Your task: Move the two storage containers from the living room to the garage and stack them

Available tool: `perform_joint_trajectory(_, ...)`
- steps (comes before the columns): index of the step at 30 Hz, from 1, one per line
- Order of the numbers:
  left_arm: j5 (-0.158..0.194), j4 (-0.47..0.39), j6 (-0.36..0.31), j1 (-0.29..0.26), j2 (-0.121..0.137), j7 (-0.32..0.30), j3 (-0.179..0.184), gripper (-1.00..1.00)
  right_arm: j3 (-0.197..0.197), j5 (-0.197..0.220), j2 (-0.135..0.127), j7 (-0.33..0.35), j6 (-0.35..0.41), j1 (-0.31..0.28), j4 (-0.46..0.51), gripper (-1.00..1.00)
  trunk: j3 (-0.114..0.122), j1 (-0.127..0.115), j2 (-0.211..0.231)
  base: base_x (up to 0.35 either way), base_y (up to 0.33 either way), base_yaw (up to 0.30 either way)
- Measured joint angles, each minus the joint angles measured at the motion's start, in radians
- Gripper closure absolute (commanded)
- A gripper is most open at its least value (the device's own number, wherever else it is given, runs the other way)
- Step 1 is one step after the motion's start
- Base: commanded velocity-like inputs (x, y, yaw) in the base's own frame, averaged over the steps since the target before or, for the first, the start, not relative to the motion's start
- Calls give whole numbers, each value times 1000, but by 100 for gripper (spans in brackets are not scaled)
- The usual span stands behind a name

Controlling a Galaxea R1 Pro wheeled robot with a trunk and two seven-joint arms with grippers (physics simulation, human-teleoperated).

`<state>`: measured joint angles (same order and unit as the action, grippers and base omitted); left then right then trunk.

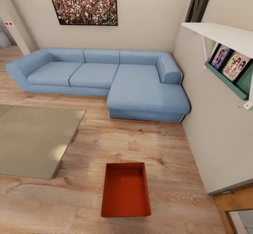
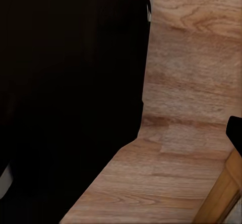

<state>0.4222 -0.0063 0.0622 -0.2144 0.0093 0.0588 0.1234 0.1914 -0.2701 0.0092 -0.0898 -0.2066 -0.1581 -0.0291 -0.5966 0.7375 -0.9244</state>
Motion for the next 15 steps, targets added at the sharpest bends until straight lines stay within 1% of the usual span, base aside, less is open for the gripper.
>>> perform_joint_trajectory(15, 0, 0, 0, 0, 0, 0, 0, -100, 0, 0, 0, -2, -1, 0, 0, -100, -24, 0, 0, 0, 0, 0)
